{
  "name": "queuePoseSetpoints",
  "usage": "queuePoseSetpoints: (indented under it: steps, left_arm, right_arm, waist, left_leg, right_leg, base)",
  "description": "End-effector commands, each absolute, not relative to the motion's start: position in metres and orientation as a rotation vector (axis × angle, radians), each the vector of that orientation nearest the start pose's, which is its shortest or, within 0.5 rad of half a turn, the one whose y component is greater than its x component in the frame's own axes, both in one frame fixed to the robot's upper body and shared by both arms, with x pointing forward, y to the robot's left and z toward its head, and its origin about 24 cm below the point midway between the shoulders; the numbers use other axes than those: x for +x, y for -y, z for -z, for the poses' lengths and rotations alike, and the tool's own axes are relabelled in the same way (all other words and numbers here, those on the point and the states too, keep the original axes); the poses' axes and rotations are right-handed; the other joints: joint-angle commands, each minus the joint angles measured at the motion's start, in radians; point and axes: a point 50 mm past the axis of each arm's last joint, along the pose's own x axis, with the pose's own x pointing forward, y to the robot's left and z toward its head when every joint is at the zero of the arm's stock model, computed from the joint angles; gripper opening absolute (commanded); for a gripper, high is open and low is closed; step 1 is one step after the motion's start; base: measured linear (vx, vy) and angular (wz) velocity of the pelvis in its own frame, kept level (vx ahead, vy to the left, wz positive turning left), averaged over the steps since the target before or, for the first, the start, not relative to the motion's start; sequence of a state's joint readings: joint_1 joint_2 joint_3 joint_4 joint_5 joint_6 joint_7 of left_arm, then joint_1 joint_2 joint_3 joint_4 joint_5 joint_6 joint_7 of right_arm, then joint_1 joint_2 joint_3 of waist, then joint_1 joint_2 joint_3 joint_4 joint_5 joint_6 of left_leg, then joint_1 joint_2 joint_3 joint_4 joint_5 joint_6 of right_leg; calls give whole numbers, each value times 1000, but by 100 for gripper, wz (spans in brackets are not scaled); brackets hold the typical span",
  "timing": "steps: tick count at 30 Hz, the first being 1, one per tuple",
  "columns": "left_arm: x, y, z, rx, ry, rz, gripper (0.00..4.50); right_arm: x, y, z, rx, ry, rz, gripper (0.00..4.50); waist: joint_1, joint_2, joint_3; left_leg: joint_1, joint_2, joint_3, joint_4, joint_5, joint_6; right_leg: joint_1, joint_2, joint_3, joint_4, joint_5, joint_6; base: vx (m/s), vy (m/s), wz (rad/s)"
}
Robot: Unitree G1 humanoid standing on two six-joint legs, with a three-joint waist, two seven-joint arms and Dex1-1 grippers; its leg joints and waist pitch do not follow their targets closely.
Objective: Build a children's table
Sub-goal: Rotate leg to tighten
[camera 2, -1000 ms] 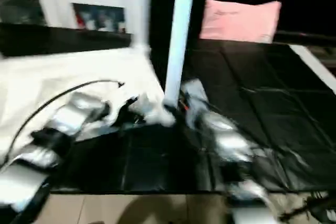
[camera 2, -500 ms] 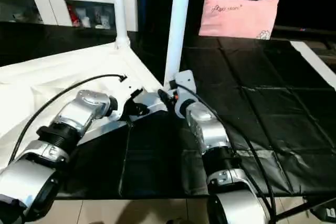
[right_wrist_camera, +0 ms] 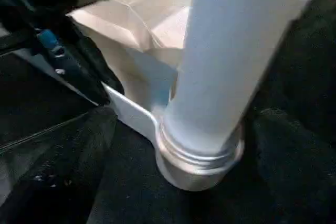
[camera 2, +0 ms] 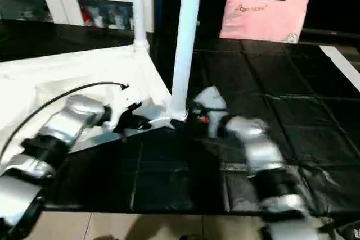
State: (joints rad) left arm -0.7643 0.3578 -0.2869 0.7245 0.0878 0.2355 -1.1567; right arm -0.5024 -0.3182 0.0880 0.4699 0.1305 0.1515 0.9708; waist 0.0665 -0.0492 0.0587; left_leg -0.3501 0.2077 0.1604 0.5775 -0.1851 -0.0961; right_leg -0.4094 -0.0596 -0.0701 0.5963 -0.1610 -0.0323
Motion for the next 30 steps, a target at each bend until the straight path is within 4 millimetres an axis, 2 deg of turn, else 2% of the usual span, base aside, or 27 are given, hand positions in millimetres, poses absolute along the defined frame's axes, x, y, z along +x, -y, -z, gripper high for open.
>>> queuePoseSetpoints:
  steps: [1,5,6,8,11,14,19,25,30]
  left_arm:
    - [341,-130,-78,475,-532,1316,0]
    - [328,-138,-81,517,-540,1483,0]
    - [326,-140,-80,529,-551,1507,0]
    - [322,-142,-80,550,-567,1551,0]
    - [321,-143,-80,556,-571,1570,0]
    - [319,-143,-80,567,-572,1605,0]
    - [312,-136,-81,565,-561,1683,0]
    - [308,-134,-80,585,-560,1710,0]
    - [308,-134,-80,591,-560,1714,0]
  right_arm:
    - [320,154,-71,-164,-222,-1064,443]
    - [315,163,-77,-197,-236,-1199,443]
    - [313,162,-79,-194,-234,-1240,443]
    - [309,160,-81,-194,-242,-1321,443]
    - [308,159,-81,-194,-248,-1352,443]
    - [306,155,-81,-170,-269,-1431,443]
    - [305,148,-76,-155,-304,-1529,397]
    - [305,146,-75,-145,-316,-1560,336]
    - [305,145,-75,-142,-320,-1575,303]
  waist:
    - [5,4,-69]
    - [15,8,-69]
    - [18,8,-70]
    - [27,11,-70]
    - [34,11,-69]
    - [39,4,-68]
    - [44,3,-69]
    - [48,2,-69]
    - [47,1,-69]
  left_leg:
    - [-1,21,7,-59,-151,63]
    - [3,24,8,-60,-155,60]
    - [3,24,8,-59,-154,62]
    - [6,27,12,-58,-151,64]
    - [8,29,13,-58,-166,56]
    - [6,29,13,-58,-181,44]
    - [5,30,12,-58,-181,39]
    - [5,29,15,-56,-159,42]
    - [3,27,14,-56,-169,39]
  right_leg:
    - [65,-77,48,-64,-215,-204]
    - [63,-75,48,-62,-206,-212]
    - [65,-75,48,-60,-197,-214]
    - [60,-72,47,-57,-182,-222]
    - [58,-73,45,-56,-191,-227]
    - [58,-75,46,-57,-226,-214]
    - [56,-79,47,-57,-271,-198]
    - [55,-74,47,-54,-227,-207]
    - [57,-76,46,-57,-266,-188]
  base:
    - [0,0,0]
    - [0,0,0]
    - [0,0,0]
    - [0,0,0]
    - [0,0,0]
    - [0,0,0]
    - [0,0,0]
    - [0,0,0]
    - [0,0,0]
